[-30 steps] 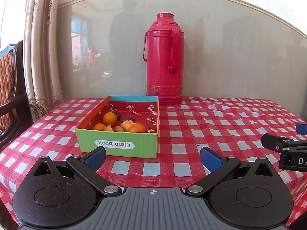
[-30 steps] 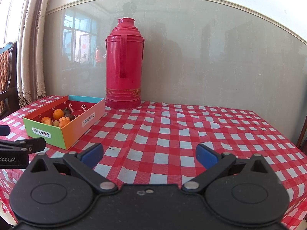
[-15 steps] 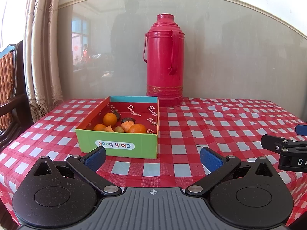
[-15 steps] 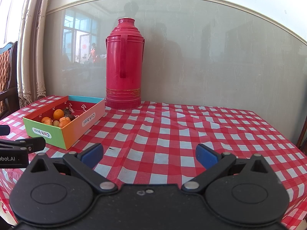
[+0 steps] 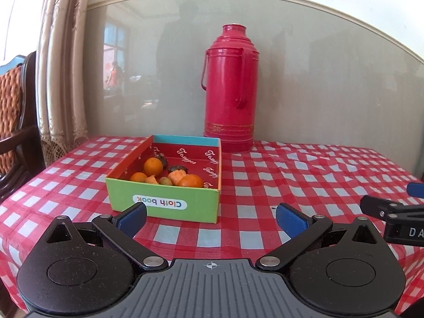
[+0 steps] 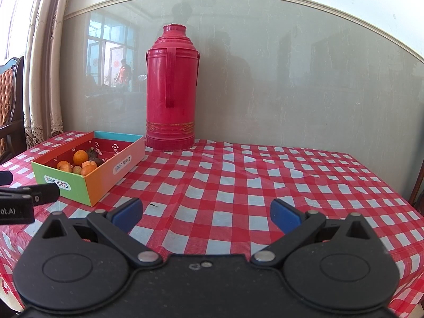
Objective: Organize fruits
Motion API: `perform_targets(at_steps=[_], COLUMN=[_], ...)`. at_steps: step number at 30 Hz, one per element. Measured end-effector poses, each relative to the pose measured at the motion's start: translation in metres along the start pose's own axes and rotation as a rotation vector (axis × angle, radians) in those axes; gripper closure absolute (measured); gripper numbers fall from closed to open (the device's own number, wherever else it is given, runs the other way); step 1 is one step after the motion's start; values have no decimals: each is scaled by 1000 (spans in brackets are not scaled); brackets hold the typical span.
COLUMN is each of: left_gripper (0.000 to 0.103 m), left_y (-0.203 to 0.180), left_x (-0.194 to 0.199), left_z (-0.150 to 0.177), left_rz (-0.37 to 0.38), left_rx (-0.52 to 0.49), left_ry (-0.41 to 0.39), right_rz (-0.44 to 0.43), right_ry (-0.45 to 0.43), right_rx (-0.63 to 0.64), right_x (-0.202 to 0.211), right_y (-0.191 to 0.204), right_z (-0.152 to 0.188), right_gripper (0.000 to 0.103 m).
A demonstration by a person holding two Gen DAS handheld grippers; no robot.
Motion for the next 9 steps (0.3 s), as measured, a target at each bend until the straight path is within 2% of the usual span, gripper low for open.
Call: perform_targets(at_steps=[9], left_gripper=[0], left_y=[-2], left_x=[1], left_z=[0], left_rz=[5], left_rx=[-5], left_ry=[-12], right_rz=[-1], right_ry=[1], right_rx=[0], right_x=[0], right_y=[0], right_z=[0], right_gripper=[6])
Point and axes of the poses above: each gripper's, at about its wrist camera, not at the fingertips, and x roughly against the way its jaws point, y to its left, z to its underside, the point moved 1 cm from there along -x, roughly the way its jaws point, and after that the axes turned 3 degrees about y, right-handed, at the moved point
